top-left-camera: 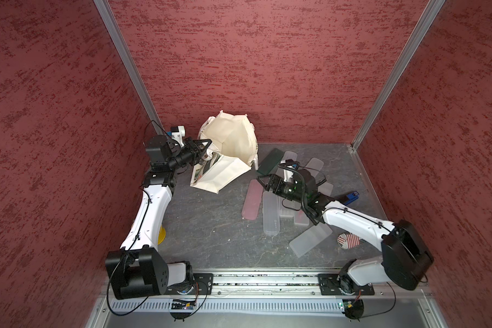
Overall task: Take out the pencil case from the canvas bag
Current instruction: Place the pencil case at the center of the board, then place the canvas bag at the center of the board.
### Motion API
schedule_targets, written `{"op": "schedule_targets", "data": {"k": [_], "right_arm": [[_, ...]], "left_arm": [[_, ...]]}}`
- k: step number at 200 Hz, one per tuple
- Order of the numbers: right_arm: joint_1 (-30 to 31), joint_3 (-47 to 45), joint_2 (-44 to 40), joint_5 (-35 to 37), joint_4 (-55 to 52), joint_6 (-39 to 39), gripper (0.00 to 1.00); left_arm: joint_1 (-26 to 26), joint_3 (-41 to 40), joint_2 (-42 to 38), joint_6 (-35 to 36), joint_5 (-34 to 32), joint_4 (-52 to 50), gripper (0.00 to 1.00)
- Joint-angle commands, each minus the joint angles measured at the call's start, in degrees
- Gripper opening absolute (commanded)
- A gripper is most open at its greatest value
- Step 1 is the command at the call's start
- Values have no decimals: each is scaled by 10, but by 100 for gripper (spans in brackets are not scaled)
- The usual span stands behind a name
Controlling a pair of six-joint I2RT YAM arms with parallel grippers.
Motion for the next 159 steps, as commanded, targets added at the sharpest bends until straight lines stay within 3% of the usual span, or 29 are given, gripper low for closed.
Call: {"op": "schedule_targets", "data": {"k": [1, 43, 114, 137, 159], "right_arm": [[-3, 32, -26, 47, -61, -34, 98], [-4, 87, -8, 42, -59, -15, 99], [-3, 188, 110, 39, -64, 3, 99], [-2, 210, 132, 40, -90, 7, 90], [-2, 202, 131, 49, -83, 11, 64]], "left_arm": [[1, -2, -16, -9, 21, 59, 0], [-5, -8, -23, -11, 23, 62, 0], [-25, -30, -26, -12, 18, 76, 0], [-33, -33, -21, -14, 11, 81, 0], [-41, -30, -11, -13, 10, 85, 0]]}}
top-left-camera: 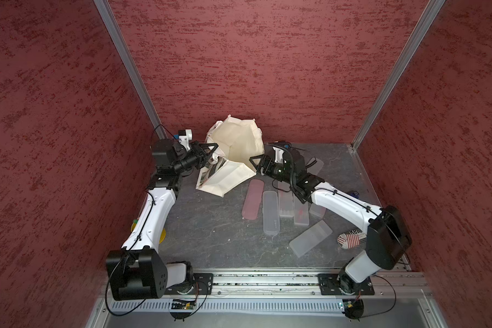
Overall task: Take out the pencil case from the canvas bag
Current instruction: Place the canvas bag at the center of the board.
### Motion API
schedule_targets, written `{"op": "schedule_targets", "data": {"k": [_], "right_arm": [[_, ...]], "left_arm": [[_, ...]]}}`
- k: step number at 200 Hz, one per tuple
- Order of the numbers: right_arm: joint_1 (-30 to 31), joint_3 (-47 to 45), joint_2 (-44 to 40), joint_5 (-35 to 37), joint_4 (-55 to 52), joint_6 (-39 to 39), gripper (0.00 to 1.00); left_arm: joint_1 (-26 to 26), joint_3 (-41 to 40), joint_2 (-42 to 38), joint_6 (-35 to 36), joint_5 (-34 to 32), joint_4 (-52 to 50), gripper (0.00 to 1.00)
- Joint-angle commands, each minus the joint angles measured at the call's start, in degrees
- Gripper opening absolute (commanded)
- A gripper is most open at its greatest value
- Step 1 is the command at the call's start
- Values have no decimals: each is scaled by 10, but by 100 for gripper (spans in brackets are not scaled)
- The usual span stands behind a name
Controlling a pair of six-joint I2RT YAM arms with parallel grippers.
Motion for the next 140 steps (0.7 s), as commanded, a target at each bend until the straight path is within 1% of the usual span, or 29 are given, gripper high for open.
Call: {"op": "schedule_targets", "data": {"k": [1, 3, 44, 52, 77, 96, 121, 140], "right_arm": [[-1, 10, -3, 19, -9, 4, 63], [-1, 10, -3, 21, -9, 3, 61], [-1, 16, -7, 15, 2, -2, 8], [-1, 22, -9, 15, 4, -6, 0], [-1, 44, -14, 20, 2, -16, 0], [-1, 83, -9, 17, -12, -30, 0], [-1, 157, 27, 6, -62, -53, 0], [8, 186, 52, 0, -75, -55, 0]], "left_arm": [[-8, 7, -2, 0, 1, 53, 0], [-8, 7, -2, 0, 1, 53, 0], [-13, -2, 10, 1, -8, 62, 0], [-12, -4, 12, 3, -11, 60, 0], [-10, -12, 17, 10, -13, 61, 0], [-1, -15, 21, 23, -18, 45, 0], [23, -7, 25, 55, -38, -10, 0], [41, -4, 34, 68, -42, -39, 0]]}}
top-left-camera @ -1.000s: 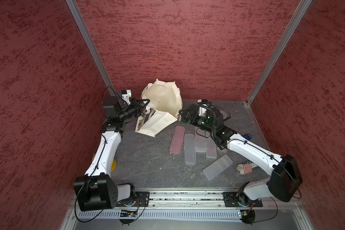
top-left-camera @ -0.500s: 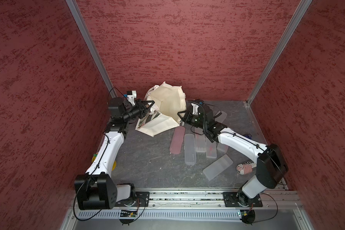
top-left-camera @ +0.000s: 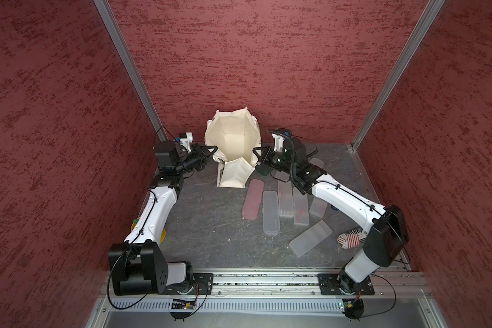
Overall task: Take out the pencil case from the canvas bag
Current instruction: Place the canvas bag at the center of the board.
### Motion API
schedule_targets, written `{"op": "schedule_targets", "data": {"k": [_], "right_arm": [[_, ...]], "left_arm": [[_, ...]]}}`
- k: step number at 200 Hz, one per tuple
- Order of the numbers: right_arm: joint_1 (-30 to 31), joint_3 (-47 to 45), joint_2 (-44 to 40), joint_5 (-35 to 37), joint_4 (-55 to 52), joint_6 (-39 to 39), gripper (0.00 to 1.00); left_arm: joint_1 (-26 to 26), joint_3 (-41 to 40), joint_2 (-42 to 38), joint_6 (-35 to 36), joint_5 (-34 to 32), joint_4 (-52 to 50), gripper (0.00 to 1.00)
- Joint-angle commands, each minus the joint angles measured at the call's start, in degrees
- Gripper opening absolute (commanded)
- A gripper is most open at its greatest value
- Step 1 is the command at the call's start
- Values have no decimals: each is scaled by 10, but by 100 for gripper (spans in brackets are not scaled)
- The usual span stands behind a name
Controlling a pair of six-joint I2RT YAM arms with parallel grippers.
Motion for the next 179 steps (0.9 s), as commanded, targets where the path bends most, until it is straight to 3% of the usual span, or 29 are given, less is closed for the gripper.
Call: {"op": "schedule_targets", "data": {"k": [1, 30, 71, 109, 131, 146, 156, 179], "right_arm": [[8, 42, 28, -6, -12, -20, 0], [31, 51, 59, 7, -1, -9, 0], [35, 55, 108, -1, 14, 17, 0], [35, 77, 138, -14, 22, 17, 0], [33, 94, 157, -18, 17, 11, 12], [33, 105, 164, -19, 13, 8, 28], [32, 110, 165, -21, 14, 7, 38], [26, 110, 155, -33, 28, 4, 57]], "left_arm": [[23, 12, 14, 40, -22, -31, 1], [43, 13, 36, 65, -24, -71, 4], [60, 24, 82, 81, -17, -86, 19], [63, 39, 108, 102, -24, -94, 53], [64, 44, 106, 116, -37, -98, 70], [64, 53, 100, 130, -49, -115, 81], [65, 61, 93, 145, -59, -134, 99], [66, 77, 64, 181, -93, -180, 100]]}}
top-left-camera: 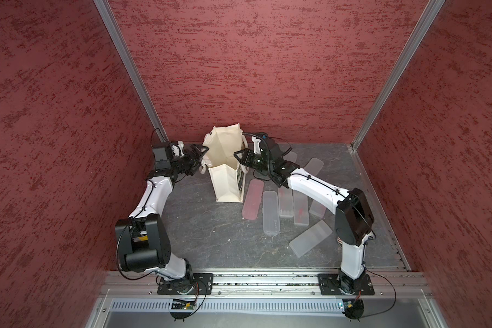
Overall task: Take out the pencil case from the canvas bag
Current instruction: Place the canvas bag at the center of the board, then reset both arms
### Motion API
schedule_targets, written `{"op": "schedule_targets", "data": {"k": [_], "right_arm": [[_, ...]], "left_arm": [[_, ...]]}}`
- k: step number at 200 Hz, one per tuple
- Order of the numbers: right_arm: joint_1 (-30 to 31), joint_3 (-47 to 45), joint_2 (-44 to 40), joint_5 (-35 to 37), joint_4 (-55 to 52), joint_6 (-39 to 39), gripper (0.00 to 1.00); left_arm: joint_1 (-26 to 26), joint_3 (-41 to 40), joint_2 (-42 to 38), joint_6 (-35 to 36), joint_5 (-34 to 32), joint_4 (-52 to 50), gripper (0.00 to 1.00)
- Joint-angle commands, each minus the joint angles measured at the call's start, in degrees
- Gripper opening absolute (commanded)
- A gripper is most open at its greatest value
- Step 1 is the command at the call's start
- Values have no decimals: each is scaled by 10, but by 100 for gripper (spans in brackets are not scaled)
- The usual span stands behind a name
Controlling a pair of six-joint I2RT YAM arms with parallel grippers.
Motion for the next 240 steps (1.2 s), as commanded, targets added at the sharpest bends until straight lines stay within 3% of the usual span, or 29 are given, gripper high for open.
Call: {"op": "schedule_targets", "data": {"k": [1, 31, 42, 94, 138, 162, 188, 240], "right_arm": [[-6, 16, -4, -15, 28, -8, 57], [-14, -1, -36, -13, 31, -16, 82], [-21, -19, -57, -11, 39, -16, 99], [-76, -151, -179, -16, 71, -13, 99], [-151, -342, -346, 29, 101, -41, 99], [-176, -415, -434, 106, 66, -91, 99], [-190, -474, -509, 207, 27, -149, 99], [-208, -582, -579, 404, 56, -274, 99]], "left_arm": [[3, 27, -42, 53, -39, -49, 100], [9, 36, -96, 95, -89, -102, 100], [12, 39, -119, 116, -118, -134, 100], [43, -60, -271, 161, -256, -182, 100], [49, -196, -379, 171, -296, -143, 100], [50, -247, -387, 175, -351, -150, 100], [48, -325, -407, 154, -384, -94, 100], [42, -387, -389, 161, -475, -6, 100]]}}
